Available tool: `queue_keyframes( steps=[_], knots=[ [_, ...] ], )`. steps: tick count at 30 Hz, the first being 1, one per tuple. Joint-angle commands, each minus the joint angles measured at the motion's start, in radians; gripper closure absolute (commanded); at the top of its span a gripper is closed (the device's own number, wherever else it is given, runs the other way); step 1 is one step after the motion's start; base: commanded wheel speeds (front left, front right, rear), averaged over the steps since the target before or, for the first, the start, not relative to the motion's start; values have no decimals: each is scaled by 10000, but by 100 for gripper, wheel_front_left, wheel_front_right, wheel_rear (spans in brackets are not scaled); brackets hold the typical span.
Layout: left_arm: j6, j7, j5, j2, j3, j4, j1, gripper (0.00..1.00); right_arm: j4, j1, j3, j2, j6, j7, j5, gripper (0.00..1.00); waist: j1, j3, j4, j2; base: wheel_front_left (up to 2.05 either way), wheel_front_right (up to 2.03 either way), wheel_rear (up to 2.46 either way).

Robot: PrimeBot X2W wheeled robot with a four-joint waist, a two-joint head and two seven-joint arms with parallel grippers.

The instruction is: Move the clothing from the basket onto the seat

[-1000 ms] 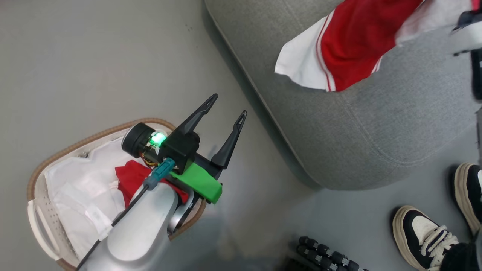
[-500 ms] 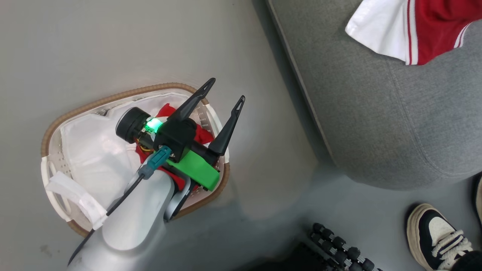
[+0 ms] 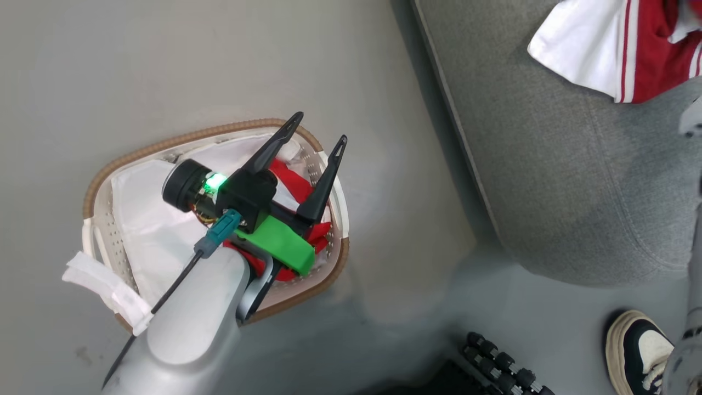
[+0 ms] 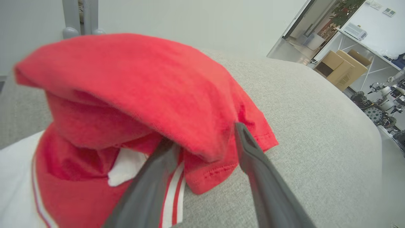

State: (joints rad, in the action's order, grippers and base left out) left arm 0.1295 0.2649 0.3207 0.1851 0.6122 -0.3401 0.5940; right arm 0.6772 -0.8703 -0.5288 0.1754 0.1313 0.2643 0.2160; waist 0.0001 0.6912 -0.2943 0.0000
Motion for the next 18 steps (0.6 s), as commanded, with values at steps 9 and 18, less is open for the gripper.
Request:
queue_keyframes(
  steps=[9,18],
  knots=[
    [-64,-7,-566,-267,-1206,-9,-832,0,-1027,2012,1052,-654,-10,3,-1026,0,-1,-1416,267,0,0,0,0],
    [-551,-8,-1263,-632,-2859,31,-1865,0,-1925,3413,2475,-1008,-10,2,-2088,0,-1,-2571,1128,0,0,0,0]
  ],
)
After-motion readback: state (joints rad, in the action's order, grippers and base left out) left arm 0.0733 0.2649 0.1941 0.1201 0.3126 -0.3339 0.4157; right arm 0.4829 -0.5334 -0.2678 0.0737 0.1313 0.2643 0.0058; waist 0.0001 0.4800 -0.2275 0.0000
